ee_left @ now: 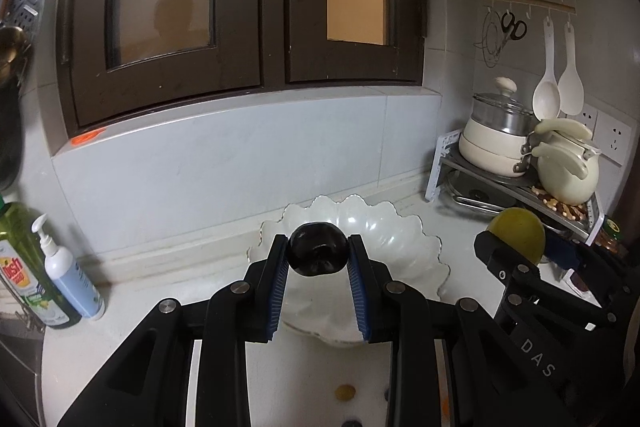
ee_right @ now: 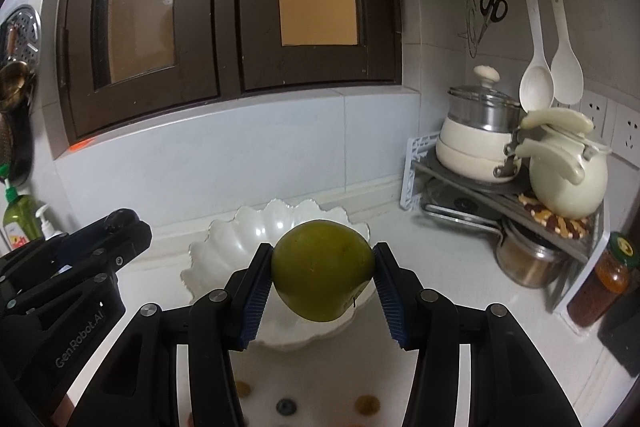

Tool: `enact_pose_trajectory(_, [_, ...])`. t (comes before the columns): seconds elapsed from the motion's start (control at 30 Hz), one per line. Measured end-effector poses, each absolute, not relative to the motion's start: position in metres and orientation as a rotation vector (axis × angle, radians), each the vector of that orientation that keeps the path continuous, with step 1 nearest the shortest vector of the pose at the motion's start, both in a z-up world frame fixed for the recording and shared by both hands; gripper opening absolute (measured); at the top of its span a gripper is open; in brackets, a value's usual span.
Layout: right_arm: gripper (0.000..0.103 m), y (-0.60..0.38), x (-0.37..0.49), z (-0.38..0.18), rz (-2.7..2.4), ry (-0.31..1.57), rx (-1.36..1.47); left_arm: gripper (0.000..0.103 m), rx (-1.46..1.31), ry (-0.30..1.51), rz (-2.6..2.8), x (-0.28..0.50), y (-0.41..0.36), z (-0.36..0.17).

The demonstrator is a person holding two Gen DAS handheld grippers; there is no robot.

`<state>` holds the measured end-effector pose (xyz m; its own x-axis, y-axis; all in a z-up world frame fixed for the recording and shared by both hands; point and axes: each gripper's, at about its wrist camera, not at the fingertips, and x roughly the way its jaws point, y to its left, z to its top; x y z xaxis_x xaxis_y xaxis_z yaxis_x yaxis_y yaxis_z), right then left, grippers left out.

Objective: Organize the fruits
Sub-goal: 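Carry plum and green fruit to the white bowl with both tools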

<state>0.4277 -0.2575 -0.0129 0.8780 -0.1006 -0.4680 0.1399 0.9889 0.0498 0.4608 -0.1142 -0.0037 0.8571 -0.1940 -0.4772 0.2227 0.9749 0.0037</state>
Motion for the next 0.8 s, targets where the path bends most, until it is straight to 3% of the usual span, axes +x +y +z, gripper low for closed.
enact_pose_trajectory(0.8, [0.051, -0.271, 0.553, -0.046, -0.118, 0.679, -0.011, 0.03, 0.151, 0.701, -0.179, 0.586, -0.146, -0.048])
